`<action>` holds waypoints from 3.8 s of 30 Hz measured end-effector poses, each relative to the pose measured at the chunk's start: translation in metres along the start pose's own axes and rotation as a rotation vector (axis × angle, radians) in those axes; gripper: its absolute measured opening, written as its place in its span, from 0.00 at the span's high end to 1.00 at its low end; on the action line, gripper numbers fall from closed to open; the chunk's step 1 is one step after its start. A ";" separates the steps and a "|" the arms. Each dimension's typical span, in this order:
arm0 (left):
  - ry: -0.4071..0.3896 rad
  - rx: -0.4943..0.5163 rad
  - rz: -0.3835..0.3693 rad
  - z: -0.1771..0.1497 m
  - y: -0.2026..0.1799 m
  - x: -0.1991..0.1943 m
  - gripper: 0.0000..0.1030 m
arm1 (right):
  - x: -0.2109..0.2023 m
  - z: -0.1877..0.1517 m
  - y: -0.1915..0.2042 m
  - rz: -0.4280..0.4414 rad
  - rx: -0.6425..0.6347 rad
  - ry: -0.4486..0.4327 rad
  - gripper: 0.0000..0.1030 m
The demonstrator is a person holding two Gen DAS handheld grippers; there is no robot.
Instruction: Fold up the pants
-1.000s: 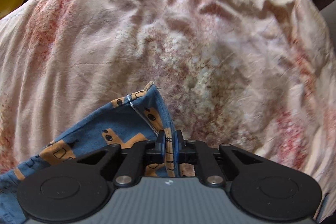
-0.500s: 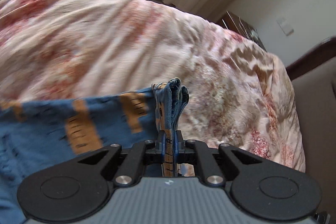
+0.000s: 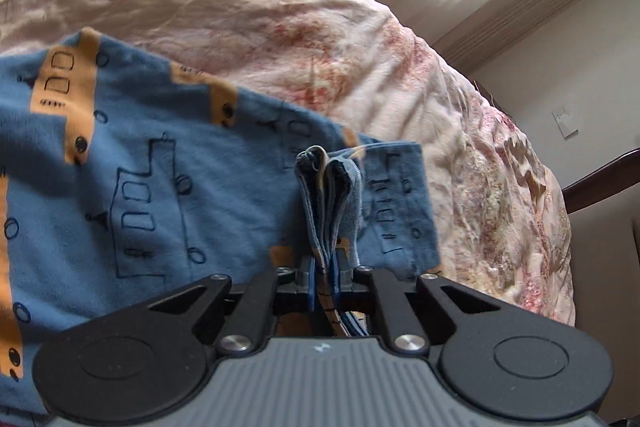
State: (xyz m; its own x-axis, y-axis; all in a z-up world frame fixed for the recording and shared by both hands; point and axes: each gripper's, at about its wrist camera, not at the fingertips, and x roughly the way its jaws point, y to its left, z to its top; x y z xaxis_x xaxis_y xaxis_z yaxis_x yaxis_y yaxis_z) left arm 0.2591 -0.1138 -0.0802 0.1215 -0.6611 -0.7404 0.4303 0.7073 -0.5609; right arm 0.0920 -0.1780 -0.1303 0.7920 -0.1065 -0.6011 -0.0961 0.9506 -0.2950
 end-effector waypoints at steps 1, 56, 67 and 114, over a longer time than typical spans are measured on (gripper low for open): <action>-0.012 0.014 -0.005 -0.002 0.002 0.002 0.91 | 0.002 -0.002 0.002 -0.003 -0.014 0.004 0.87; -0.107 0.020 0.004 -0.013 0.014 -0.026 0.92 | -0.003 0.002 0.006 0.027 -0.067 -0.051 0.88; -0.159 -0.039 0.114 -0.018 0.068 -0.089 0.92 | 0.005 0.046 0.048 0.192 -0.099 -0.100 0.88; -0.455 0.116 0.617 -0.035 0.080 -0.078 0.01 | 0.101 0.043 -0.113 -0.207 -0.036 -0.113 0.12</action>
State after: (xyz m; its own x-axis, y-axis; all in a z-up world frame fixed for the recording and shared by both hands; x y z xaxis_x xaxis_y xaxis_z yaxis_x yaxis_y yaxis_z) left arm 0.2529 0.0036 -0.0801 0.7142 -0.2112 -0.6673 0.2530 0.9668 -0.0352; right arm 0.2089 -0.2834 -0.1253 0.8591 -0.2629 -0.4391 0.0552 0.9006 -0.4312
